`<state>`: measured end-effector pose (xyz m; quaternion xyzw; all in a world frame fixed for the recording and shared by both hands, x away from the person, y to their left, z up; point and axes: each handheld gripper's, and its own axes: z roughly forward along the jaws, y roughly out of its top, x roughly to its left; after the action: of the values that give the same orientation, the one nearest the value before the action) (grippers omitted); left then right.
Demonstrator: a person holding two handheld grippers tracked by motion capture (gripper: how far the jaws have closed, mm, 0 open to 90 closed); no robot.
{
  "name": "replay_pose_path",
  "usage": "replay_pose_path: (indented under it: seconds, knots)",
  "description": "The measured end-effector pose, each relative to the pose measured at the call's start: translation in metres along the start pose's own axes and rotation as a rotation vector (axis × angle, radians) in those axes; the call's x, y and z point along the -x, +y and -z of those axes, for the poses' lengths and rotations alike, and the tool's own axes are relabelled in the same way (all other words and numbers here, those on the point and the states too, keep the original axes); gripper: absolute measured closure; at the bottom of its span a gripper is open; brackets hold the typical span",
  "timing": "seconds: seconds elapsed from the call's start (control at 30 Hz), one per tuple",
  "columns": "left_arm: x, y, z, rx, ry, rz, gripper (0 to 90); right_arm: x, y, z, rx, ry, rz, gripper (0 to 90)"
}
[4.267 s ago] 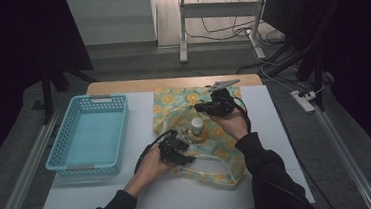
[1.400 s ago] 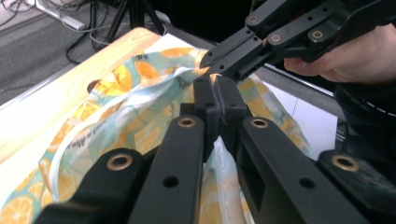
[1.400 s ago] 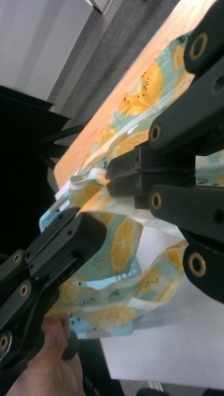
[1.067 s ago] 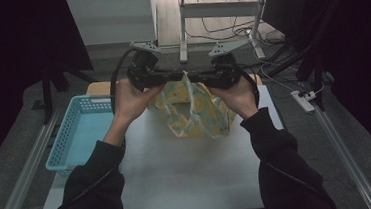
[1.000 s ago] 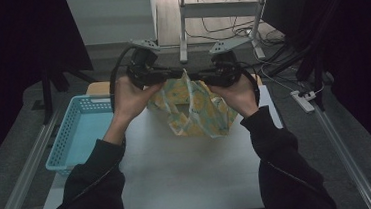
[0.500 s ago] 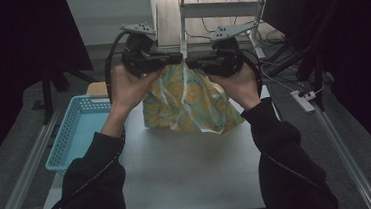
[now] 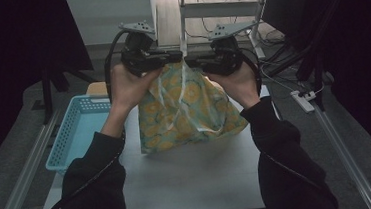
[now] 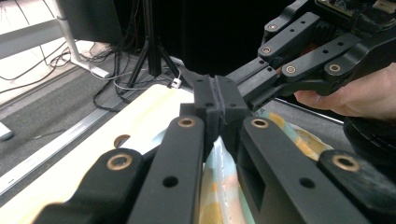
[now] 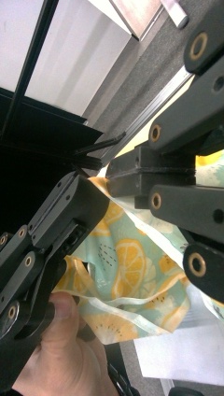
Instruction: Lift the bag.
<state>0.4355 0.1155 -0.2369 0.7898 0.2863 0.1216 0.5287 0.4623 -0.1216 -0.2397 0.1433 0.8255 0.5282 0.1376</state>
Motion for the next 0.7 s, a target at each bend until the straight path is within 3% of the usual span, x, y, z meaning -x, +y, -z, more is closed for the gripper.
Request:
replay_pose_path:
  seconds: [0.27, 0.7]
  knots:
    - [-0.002, -0.007, -0.007, -0.012, 0.010, -0.014, 86.8, 0.005, -0.007, -0.003, -0.014, -0.017, -0.017, 88.8]
    - [-0.008, -0.023, -0.009, -0.018, 0.024, -0.018, 64.5, 0.009, -0.021, -0.007, -0.026, -0.017, -0.051, 75.4]
